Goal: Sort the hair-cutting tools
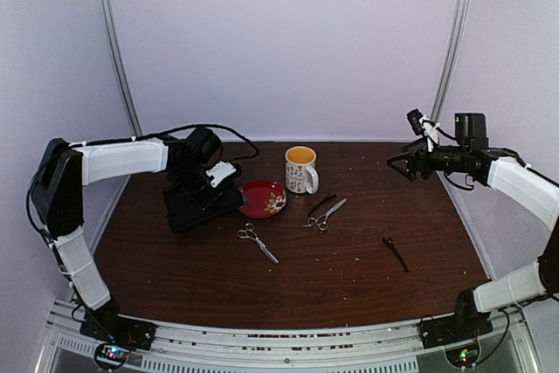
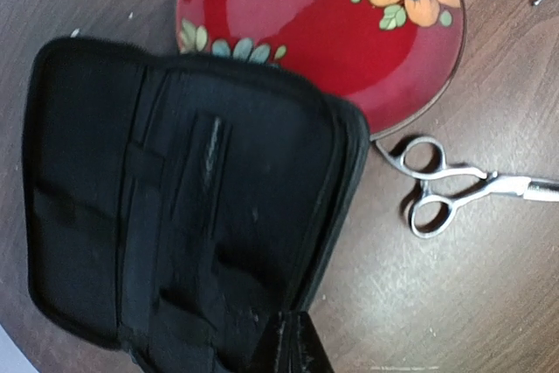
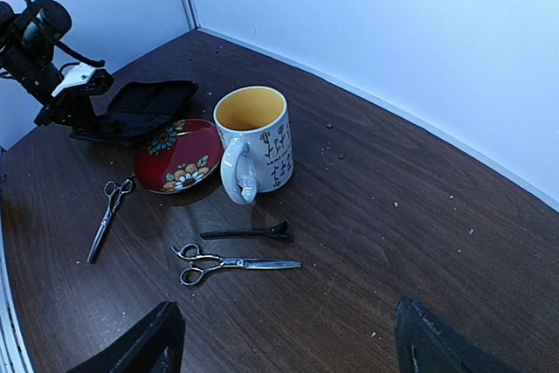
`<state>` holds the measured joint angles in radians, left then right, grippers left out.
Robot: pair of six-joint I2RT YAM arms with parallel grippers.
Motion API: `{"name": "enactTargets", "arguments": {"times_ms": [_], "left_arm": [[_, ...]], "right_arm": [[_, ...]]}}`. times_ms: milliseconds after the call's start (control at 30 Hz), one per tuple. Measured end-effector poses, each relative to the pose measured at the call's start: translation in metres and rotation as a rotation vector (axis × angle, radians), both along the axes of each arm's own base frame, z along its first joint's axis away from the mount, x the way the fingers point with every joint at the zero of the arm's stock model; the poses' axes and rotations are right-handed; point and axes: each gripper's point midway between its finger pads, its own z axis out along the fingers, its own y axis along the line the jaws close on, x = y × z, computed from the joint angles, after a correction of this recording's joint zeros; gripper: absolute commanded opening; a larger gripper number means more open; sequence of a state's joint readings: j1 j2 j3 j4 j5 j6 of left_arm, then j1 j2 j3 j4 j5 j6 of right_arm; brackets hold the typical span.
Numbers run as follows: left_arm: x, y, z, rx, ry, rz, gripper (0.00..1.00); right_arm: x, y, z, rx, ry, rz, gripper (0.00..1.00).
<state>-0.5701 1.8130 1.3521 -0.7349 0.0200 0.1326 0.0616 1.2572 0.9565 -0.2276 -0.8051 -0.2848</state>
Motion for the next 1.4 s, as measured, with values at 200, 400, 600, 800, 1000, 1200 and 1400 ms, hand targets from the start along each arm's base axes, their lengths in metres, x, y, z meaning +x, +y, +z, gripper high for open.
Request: {"name": "enactTargets", "arguments": {"times_ms": [200,400,600,800,1000,1200,1400], "left_arm": [[-0.027,0.021,-0.005,0.024,0.022,0.040,0.33],[-0.015,0.018,0.003,0.023,-0.015,0.051,0.39],[0.010,0.000,0.008,-0.006,-0.050,0.043,0.29],[0.006,-0.006,-0.008,-0.012,-0.002,0.018,0.32],[0.004,-0.008,-0.014,-0.018,0.017,0.005,0.22],[0.004,-0.007,-0.022,-0.002,0.030,0.003,0.10],[0.002,-0.007,-0.022,0.003,0.035,-0.002,0.00]], "right_arm": [[0.002,0.002,-0.009,0.001,0.028,0.008,0.84],[0.002,0.009,-0.020,-0.003,0.071,0.035,0.82],[0.001,0.013,-0.019,-0.007,0.076,0.059,0.82],[0.000,0.013,-0.021,-0.011,0.084,0.063,0.82],[-0.002,0.014,-0.020,-0.007,0.089,0.071,0.81],[-0.002,0.015,-0.018,-0.002,0.090,0.083,0.81],[-0.003,0.016,-0.019,-0.006,0.097,0.087,0.80]]}}
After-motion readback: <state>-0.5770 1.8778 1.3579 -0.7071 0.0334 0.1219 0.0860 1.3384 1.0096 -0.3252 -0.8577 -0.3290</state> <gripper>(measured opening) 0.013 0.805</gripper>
